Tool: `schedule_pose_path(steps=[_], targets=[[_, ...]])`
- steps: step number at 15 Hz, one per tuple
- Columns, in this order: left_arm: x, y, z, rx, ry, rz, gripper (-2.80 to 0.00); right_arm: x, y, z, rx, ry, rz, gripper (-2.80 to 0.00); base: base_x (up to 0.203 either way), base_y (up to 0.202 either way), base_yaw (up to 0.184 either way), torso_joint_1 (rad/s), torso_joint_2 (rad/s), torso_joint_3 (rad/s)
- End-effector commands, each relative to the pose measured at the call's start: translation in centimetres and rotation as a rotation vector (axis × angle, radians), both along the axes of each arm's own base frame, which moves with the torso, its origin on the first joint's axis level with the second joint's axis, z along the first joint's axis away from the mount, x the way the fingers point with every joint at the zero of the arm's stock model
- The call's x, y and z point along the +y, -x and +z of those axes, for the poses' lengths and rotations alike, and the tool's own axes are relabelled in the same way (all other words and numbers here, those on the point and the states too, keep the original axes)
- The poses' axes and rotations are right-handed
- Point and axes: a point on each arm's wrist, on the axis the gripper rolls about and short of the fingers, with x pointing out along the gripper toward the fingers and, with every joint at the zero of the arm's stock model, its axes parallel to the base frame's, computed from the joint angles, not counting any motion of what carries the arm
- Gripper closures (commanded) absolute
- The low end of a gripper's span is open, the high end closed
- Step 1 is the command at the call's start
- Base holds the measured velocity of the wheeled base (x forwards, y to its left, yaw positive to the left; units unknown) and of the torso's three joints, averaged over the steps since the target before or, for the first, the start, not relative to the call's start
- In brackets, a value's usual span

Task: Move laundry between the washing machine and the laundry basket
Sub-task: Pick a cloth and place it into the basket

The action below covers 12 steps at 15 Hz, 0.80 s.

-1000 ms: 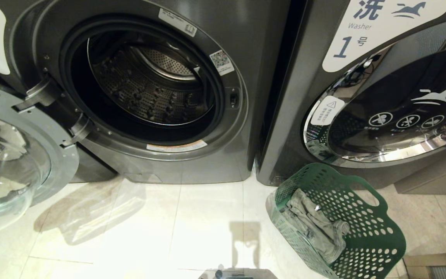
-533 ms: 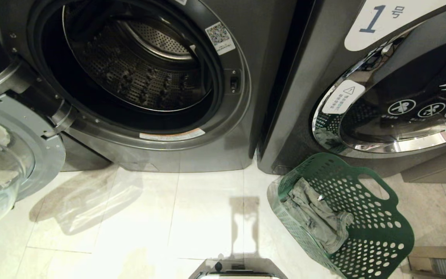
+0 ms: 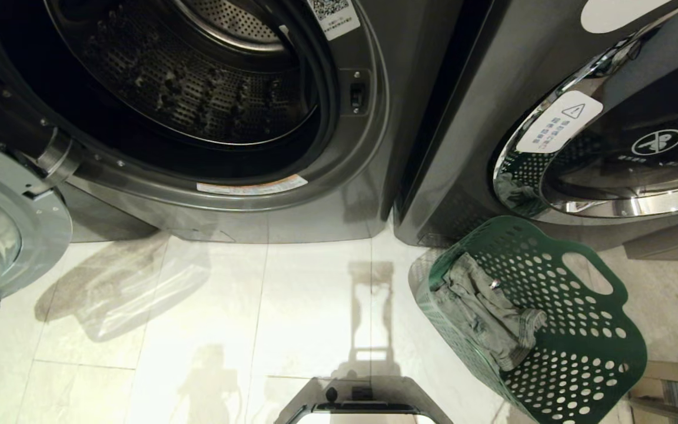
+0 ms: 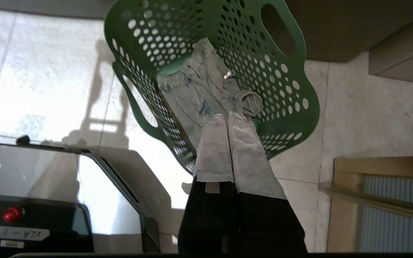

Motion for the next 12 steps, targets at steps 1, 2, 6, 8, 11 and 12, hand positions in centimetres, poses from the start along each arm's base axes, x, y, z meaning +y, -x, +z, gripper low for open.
schedule_pose_path(steps=[1, 2, 6, 8, 11, 12], targets=[[0.0, 0.0, 0.0, 0.002, 0.000, 0.000, 0.00, 0.0, 0.2, 0.5, -0.018, 0.006, -0.002, 0.00, 0.000, 0.000, 0.000, 0.004, 0.01, -0.195], [0.0, 0.0, 0.0, 0.001, 0.000, 0.000, 0.00, 0.0, 0.6, 1.9, -0.045, 0.013, -0.005, 0.00, 0.000, 0.000, 0.000, 0.002, 0.01, -0.195], [0.0, 0.0, 0.0, 0.001, -0.002, -0.002, 0.00, 0.0, 0.6, 11.5, 0.043, 0.008, -0.004, 0.00, 0.000, 0.000, 0.000, 0.003, 0.00, -0.206], [0.0, 0.0, 0.0, -0.003, 0.000, 0.000, 0.00, 0.0, -2.8, 13.4, 0.236, -0.002, 0.002, 0.00, 0.000, 0.000, 0.000, 0.004, 0.00, -0.196], [0.0, 0.0, 0.0, -0.004, 0.000, -0.001, 0.00, 0.0, -8.1, 12.0, 0.499, -0.017, 0.007, 0.00, 0.000, 0.000, 0.000, 0.004, 0.00, -0.224], [0.0, 0.0, 0.0, -0.004, 0.006, 0.002, 0.00, 0.0, -10.0, 11.1, 0.541, -0.017, 0.007, 0.00, 0.000, 0.000, 0.000, 0.000, 0.00, -0.225]])
